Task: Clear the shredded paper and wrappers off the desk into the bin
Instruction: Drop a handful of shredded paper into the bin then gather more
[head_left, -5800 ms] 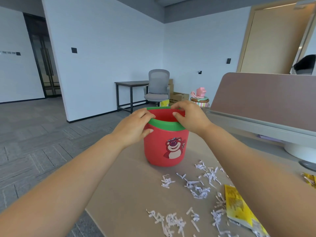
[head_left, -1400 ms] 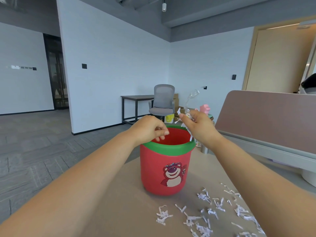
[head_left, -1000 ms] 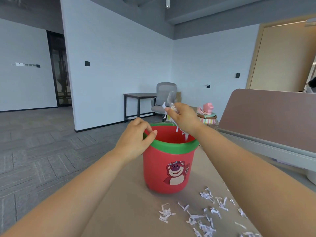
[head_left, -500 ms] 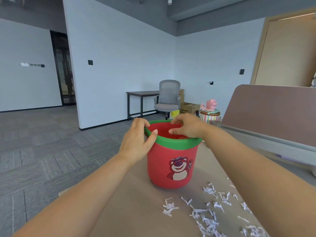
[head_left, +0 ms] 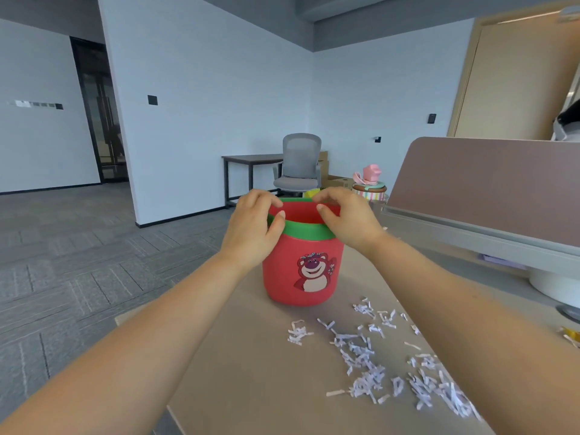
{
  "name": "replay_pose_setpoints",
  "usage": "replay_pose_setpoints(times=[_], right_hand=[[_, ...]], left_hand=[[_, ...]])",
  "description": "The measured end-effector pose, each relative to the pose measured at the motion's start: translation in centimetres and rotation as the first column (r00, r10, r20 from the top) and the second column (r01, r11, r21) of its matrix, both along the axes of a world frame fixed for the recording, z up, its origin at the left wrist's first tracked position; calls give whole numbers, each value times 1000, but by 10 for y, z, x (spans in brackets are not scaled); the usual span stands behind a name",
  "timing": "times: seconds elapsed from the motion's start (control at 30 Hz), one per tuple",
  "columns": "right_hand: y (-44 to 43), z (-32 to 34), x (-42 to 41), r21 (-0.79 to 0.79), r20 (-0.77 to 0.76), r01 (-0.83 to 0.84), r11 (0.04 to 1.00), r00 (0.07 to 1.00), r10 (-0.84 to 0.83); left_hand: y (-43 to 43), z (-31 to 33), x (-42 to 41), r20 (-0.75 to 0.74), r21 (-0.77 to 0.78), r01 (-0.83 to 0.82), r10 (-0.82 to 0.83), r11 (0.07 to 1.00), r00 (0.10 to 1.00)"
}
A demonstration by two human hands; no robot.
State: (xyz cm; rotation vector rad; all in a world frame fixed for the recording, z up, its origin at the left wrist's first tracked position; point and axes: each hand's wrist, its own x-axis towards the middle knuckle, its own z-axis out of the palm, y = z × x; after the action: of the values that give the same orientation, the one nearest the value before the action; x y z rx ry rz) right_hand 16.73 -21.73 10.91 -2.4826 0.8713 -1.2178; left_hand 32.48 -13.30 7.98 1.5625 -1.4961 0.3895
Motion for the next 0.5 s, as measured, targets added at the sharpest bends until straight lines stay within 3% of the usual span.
replay_pose_setpoints(times=[0.1,0.17,0.2,0.27,0.33,0.4,0.5], right_hand=[[19,-19,-29,-62,52,25,998,998,-21],[30,-41,-52,-60,1,62,996,998,-62],[34,-53,-64,-43,-51,85,995,995,-88],[41,-77,-91,11,-159,136,991,978,-132],[47,-95,-117,76,-238,189,979,957,-167],[53,-108,-141,148,-290,244,959,937,-193],[66,-124,-171,237,-341,328,915,910,-237]], left_hand=[[21,-15,-21,125,-115,69,-55,991,991],[34,-42,-33,212,-104,156,-132,982,968],[38,-60,-39,221,-26,181,-171,983,960],[48,-92,-49,127,309,165,-212,937,969],[49,-116,-59,44,687,72,-141,723,989],[46,-125,-69,71,816,-2,-97,578,993],[37,-120,-93,59,828,20,-122,561,991]])
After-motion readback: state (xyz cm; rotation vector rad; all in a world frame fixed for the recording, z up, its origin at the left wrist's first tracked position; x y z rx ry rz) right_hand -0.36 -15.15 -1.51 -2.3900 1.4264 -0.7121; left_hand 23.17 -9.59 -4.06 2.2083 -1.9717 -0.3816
